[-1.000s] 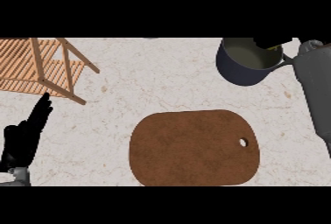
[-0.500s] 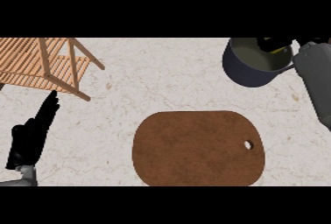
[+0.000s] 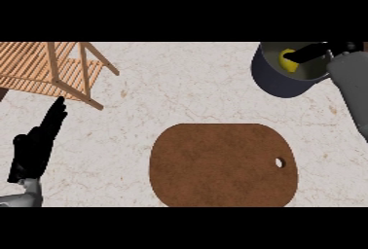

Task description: Pick the lemon from the cutting board and place it in the pot

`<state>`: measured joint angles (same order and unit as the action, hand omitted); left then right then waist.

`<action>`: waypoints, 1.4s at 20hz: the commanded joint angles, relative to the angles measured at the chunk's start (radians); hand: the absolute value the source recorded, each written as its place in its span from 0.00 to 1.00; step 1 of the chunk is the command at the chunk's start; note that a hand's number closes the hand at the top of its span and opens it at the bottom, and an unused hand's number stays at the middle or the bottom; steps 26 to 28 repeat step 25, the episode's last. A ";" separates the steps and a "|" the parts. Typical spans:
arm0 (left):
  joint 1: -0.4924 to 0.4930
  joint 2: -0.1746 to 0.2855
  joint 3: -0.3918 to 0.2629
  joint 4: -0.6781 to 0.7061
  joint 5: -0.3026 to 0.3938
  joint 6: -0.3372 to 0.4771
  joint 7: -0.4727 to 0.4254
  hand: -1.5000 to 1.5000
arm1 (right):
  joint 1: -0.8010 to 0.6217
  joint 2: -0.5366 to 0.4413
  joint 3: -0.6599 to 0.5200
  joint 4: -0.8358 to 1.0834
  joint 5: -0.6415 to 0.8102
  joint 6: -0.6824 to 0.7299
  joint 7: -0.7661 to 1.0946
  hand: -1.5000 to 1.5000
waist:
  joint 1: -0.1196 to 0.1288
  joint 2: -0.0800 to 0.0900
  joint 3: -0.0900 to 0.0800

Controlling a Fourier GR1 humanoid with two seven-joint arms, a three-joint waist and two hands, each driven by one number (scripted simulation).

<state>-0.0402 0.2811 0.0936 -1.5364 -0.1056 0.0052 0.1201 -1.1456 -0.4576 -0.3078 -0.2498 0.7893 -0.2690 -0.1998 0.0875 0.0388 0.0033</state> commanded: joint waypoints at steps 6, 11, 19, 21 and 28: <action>0.003 -0.009 -0.001 0.021 -0.009 0.006 0.006 0.50 | -0.018 0.008 -0.204 -0.035 -0.215 -0.022 -0.238 0.00 | -0.017 -0.006 0.002; 0.028 -0.025 -0.007 0.010 -0.026 0.025 -0.006 0.50 | -0.031 -0.002 -0.313 -0.023 -0.336 0.031 -0.276 0.00 | -0.029 -0.016 0.000; 0.010 -0.004 0.048 0.058 0.001 0.007 -0.021 0.50 | 0.025 -0.089 -0.340 0.019 -0.405 0.300 -0.293 0.00 | -0.065 -0.029 -0.002; 0.044 0.016 0.065 0.012 0.017 -0.014 -0.020 0.50 | 0.054 -0.122 -0.344 0.013 -0.420 0.342 -0.310 0.00 | -0.061 -0.030 -0.002; 0.046 0.009 0.054 -0.021 -0.001 -0.002 0.023 0.50 | 0.157 -0.191 -0.370 0.014 -0.458 0.418 -0.373 0.00 | -0.065 -0.031 -0.002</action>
